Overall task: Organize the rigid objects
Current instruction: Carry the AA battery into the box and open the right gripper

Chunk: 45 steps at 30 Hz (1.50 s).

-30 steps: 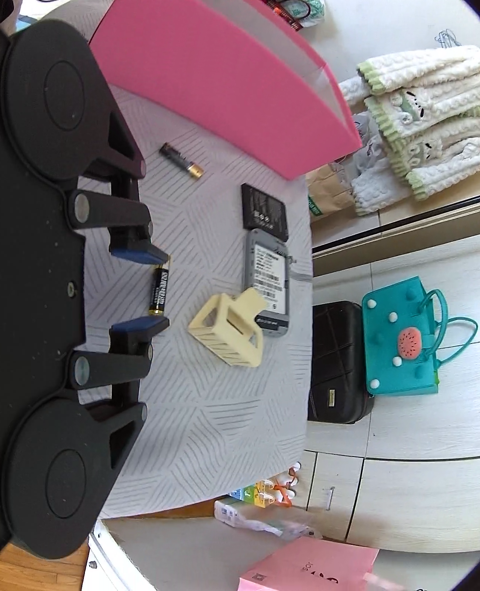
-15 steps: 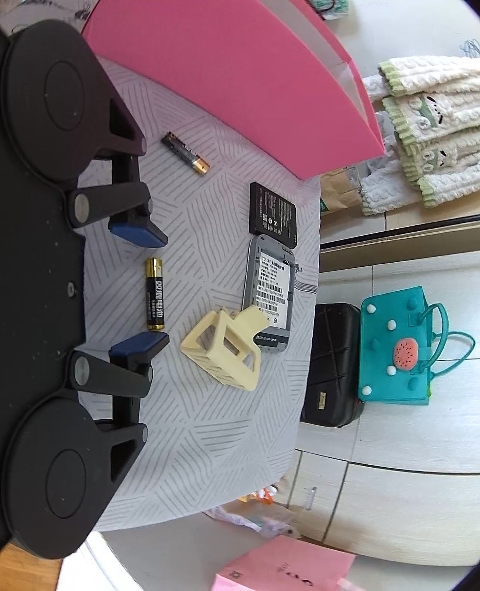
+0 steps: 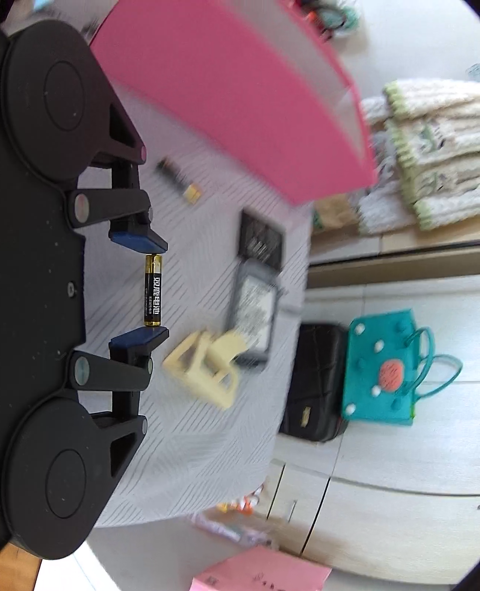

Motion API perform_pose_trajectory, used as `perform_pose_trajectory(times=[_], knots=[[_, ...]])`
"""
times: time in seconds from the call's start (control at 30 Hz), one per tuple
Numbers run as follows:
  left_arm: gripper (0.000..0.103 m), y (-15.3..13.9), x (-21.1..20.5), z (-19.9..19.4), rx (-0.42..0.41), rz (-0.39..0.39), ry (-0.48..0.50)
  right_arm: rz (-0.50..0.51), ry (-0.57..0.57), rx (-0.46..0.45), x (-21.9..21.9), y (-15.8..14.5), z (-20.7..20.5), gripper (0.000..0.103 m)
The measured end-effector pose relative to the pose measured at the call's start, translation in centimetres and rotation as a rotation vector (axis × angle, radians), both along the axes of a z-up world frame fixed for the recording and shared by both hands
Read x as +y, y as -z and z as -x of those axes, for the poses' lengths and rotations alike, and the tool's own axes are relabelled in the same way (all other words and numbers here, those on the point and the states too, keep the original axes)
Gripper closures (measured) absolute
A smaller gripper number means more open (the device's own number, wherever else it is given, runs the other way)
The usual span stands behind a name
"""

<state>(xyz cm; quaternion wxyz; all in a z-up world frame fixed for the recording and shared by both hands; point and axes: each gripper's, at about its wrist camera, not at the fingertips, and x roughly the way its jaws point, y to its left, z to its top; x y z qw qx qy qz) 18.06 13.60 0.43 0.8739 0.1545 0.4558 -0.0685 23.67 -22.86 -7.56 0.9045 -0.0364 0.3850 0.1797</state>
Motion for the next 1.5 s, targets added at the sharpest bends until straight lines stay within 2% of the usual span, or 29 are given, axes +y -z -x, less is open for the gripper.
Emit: perform_pose_trajectory(times=[0.23,0.33,0.53,0.77,0.9,1.07,1.3,1.5], knots=[[0.091,-0.1,0.0,-0.1,-0.003,0.021,-0.003,-0.115,-0.164,-0.122,3.6,-5.6,1.0,0.055],[0.091,-0.1,0.0,-0.1,-0.003,0.023,-0.003,-0.133,-0.247,-0.176,6.1,-7.7,0.9,0.055],[0.091,-0.1,0.2,-0.1,-0.005,0.034,-0.008,-0.034,-0.381,-0.237,12.0,-9.0,-0.9,0.055],[0.091,-0.1,0.3,-0.1,-0.007,0.04,-0.009,0.123,-0.464,-0.211,16.5,-7.5,-4.2,0.055],[0.091,-0.1,0.3,-0.1,-0.009,0.046,-0.012,0.156,-0.484,-0.178,17.1,-6.5,-5.1,0.055],[0.091,-0.1,0.2,-0.2,-0.008,0.046,-0.012,0.136,-0.484,-0.175,16.8,-6.2,-4.9,0.055],[0.091,-0.2,0.5,-0.1,-0.01,0.048,-0.013,0.028,-0.44,-0.186,14.2,-7.8,-4.6,0.054],[0.091,-0.4,0.5,-0.2,-0.013,0.056,-0.018,-0.071,-0.361,-0.175,10.3,-8.9,-4.1,0.053]])
